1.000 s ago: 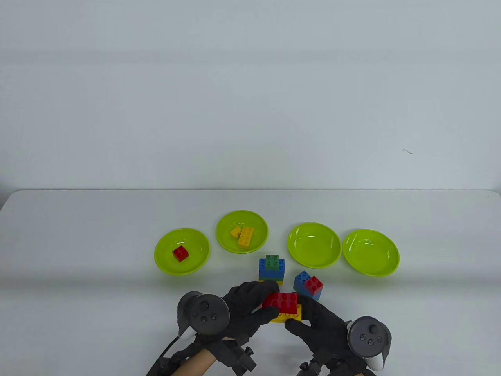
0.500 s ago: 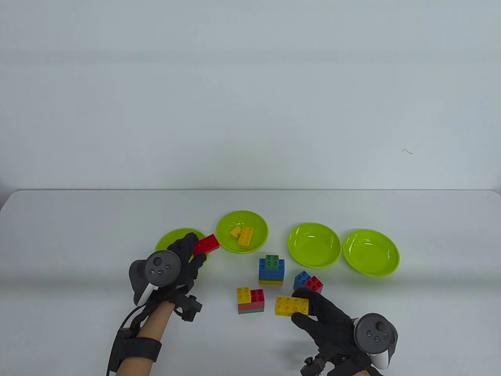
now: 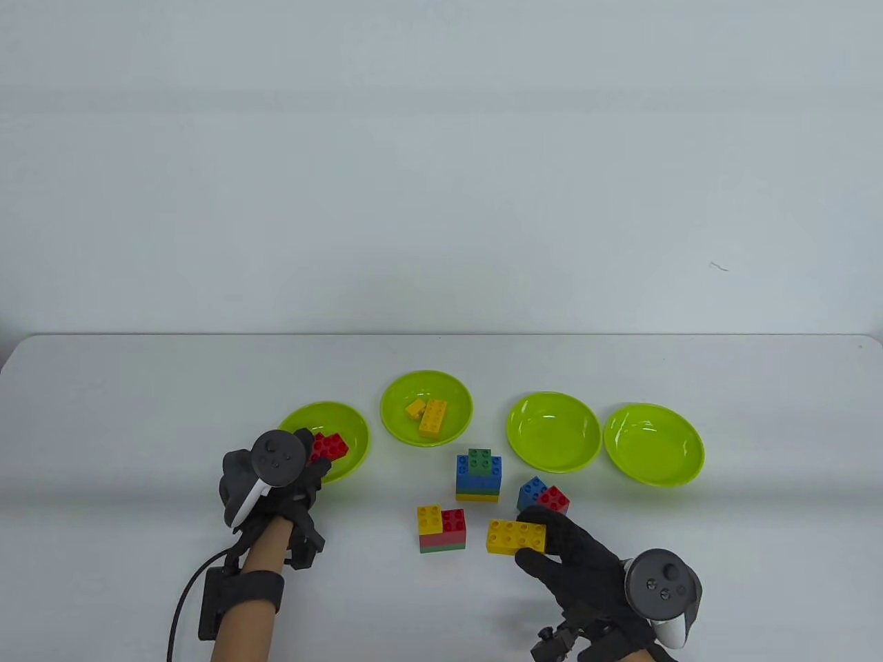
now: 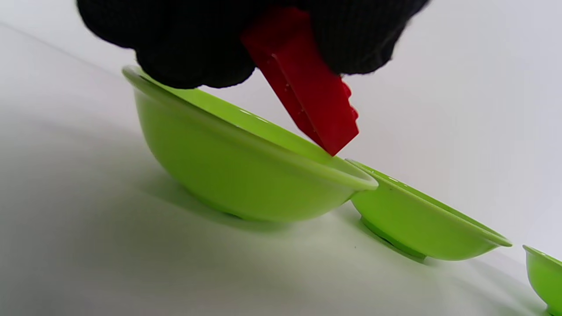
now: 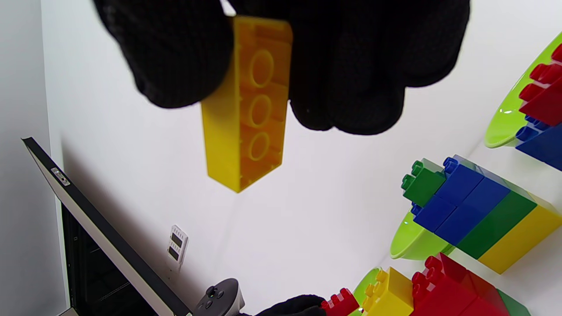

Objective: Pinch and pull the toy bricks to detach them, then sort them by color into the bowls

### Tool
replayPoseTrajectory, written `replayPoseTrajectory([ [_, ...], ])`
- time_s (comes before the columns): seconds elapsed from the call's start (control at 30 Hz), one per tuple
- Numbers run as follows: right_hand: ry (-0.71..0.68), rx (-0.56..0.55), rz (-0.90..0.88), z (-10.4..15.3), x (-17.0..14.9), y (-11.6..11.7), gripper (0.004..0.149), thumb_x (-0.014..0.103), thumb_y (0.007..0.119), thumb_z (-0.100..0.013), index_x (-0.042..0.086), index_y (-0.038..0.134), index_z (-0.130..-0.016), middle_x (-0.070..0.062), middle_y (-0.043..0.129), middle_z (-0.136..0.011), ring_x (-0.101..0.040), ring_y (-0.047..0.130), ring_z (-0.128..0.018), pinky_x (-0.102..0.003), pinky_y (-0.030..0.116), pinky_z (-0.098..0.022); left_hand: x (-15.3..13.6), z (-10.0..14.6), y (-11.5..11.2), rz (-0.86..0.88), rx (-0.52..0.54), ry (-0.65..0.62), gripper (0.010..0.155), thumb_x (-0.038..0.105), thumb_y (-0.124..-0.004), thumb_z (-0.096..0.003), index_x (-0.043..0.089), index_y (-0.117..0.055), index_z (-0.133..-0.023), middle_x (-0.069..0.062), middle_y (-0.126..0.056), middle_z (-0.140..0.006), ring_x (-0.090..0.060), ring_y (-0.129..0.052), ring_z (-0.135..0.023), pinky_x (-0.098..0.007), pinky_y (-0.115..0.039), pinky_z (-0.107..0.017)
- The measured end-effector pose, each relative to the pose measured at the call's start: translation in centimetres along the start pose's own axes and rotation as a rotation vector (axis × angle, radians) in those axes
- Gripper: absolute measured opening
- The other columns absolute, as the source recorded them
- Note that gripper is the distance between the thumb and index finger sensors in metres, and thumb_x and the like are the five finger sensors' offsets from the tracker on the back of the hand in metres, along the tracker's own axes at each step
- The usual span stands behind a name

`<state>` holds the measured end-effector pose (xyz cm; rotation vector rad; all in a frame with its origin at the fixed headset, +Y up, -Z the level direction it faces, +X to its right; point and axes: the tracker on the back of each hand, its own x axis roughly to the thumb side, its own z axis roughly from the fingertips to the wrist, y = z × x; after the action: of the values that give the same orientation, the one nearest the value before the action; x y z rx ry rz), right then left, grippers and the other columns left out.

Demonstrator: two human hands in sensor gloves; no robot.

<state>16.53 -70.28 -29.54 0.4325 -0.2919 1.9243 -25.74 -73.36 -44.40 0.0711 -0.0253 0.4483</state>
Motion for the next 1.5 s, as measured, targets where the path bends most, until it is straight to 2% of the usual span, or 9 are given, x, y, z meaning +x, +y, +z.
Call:
replayPoseTrajectory([
  [0.17,0.013,-0.003,-0.001,-0.1,-0.3,-0.1,0.062,0.04,0.081,-0.046,0.006,0.07,-0.096,-0.019,0.086,-0.087,-0.036,0.093,-0.072,-0.052,0.071,-0.062,1.3,0.9,1.7,0.113,0.032,-0.087,0.074,0.046,-0.071,-0.0517,-0.003,-0.056,-0.105,-0.034,-0.068,-0.098,-0.051,-0.073,-0.084,-0.059,-0.061,-0.063],
  [0.4,0.022,-0.004,-0.036,-0.1,-0.4,-0.1,0.062,0.04,0.081,-0.046,0.006,0.07,-0.097,-0.018,0.086,-0.088,-0.036,0.092,-0.073,-0.052,0.071,-0.062,8.4,4.2,3.5,0.33,0.001,-0.394,0.075,0.048,-0.068,-0.0531,-0.004,-0.053,-0.106,-0.035,-0.065,-0.1,-0.052,-0.07,-0.086,-0.06,-0.059,-0.064],
  [0.57,0.012,0.015,-0.055,0.1,-0.1,0.4,0.062,0.04,0.081,-0.046,0.006,0.07,-0.097,-0.018,0.086,-0.088,-0.036,0.092,-0.073,-0.052,0.071,-0.062,14.2,7.8,2.5,0.479,-0.046,-0.6,0.073,0.047,-0.067,-0.0541,-0.003,-0.056,-0.106,-0.034,-0.067,-0.099,-0.051,-0.072,-0.086,-0.06,-0.061,-0.064],
  [0.77,0.008,0.036,-0.105,0.2,0.3,0.8,0.062,0.041,0.08,-0.047,0.007,0.069,-0.097,-0.017,0.085,-0.088,-0.035,0.092,-0.073,-0.051,0.071,-0.062,17.7,10.1,0.0,0.564,-0.169,-0.716,0.073,0.049,-0.064,-0.0548,-0.003,-0.056,-0.106,-0.034,-0.067,-0.099,-0.052,-0.072,-0.086,-0.06,-0.061,-0.064],
  [0.9,0.018,0.031,-0.155,0.3,0.3,0.9,0.062,0.041,0.08,-0.047,0.007,0.069,-0.097,-0.017,0.085,-0.088,-0.035,0.092,-0.073,-0.051,0.071,-0.063,18.5,10.8,-0.8,0.575,-0.217,-0.766,0.073,0.051,-0.063,-0.0548,-0.002,-0.06,-0.105,-0.033,-0.071,-0.097,-0.05,-0.076,-0.084,-0.059,-0.062,-0.063],
  [1.03,0.027,0.021,-0.176,0.3,0.2,0.8,0.062,0.041,0.08,-0.047,0.007,0.069,-0.097,-0.017,0.085,-0.088,-0.035,0.092,-0.073,-0.051,0.071,-0.063,19.0,11.3,-1.2,0.56,-0.216,-0.792,0.072,0.05,-0.067,-0.0537,-0.002,-0.061,-0.104,-0.032,-0.074,-0.095,-0.048,-0.078,-0.082,-0.058,-0.064,-0.062],
  [1.3,0.024,0.029,-0.17,0.3,0.2,0.9,0.062,0.041,0.08,-0.047,0.007,0.069,-0.097,-0.018,0.085,-0.088,-0.035,0.092,-0.073,-0.051,0.071,-0.062,19.1,11.8,-1.2,0.456,-0.118,-0.812,0.068,0.043,-0.076,-0.0493,0.0,-0.064,-0.101,-0.028,-0.078,-0.09,-0.043,-0.083,-0.077,-0.055,-0.069,-0.059],
  [1.37,0.023,0.032,-0.168,0.3,0.2,1.0,0.062,0.041,0.08,-0.047,0.006,0.069,-0.097,-0.018,0.085,-0.088,-0.035,0.092,-0.073,-0.052,0.071,-0.062,19.1,11.9,-1.3,0.444,-0.062,-0.814,0.064,0.04,-0.076,-0.0495,0.001,-0.066,-0.099,-0.027,-0.081,-0.087,-0.041,-0.086,-0.075,-0.054,-0.07,-0.058],
  [1.5,0.019,0.047,-0.136,0.3,0.2,1.0,0.062,0.041,0.08,-0.047,0.006,0.069,-0.098,-0.019,0.085,-0.088,-0.036,0.092,-0.073,-0.052,0.071,-0.062,19.1,11.9,-1.4,0.429,-0.07,-0.823,0.064,0.039,-0.075,-0.0486,-0.001,-0.068,-0.098,-0.027,-0.082,-0.086,-0.041,-0.087,-0.073,-0.054,-0.071,-0.057],
])
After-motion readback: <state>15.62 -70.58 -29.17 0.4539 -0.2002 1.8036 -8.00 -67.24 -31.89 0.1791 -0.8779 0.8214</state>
